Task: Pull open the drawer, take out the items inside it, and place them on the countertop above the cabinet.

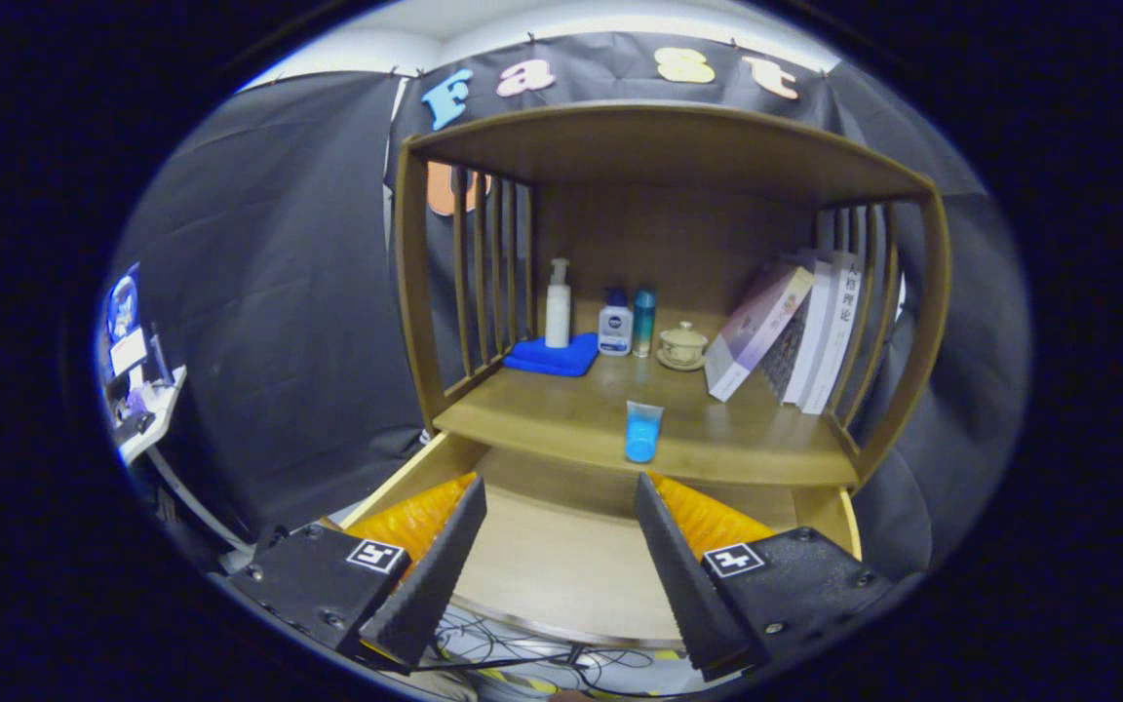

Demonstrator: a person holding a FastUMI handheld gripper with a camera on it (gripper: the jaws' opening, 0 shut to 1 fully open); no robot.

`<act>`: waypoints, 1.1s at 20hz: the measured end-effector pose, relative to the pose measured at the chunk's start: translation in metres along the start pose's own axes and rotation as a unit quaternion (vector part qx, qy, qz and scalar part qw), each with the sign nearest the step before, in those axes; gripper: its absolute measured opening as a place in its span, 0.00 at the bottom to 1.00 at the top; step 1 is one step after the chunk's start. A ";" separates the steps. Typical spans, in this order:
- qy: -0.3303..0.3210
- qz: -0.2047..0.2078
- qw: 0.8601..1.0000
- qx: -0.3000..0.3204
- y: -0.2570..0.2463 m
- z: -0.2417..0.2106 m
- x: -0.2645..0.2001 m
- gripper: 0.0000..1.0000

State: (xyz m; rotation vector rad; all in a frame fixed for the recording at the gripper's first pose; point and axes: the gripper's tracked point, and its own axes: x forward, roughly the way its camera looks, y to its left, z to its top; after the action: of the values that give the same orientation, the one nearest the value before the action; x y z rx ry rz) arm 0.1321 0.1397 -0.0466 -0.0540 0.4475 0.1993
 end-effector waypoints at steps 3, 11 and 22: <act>-0.034 -0.003 0.999 0.010 0.010 -0.018 -0.018 0.97; -0.083 -0.040 0.996 0.018 0.008 -0.103 -0.036 0.98; -0.081 -0.096 0.991 0.040 -0.012 -0.190 -0.014 0.98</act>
State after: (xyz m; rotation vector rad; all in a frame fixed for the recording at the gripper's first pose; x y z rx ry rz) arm 0.0414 0.1070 -0.2112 -0.0009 0.2850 -0.0033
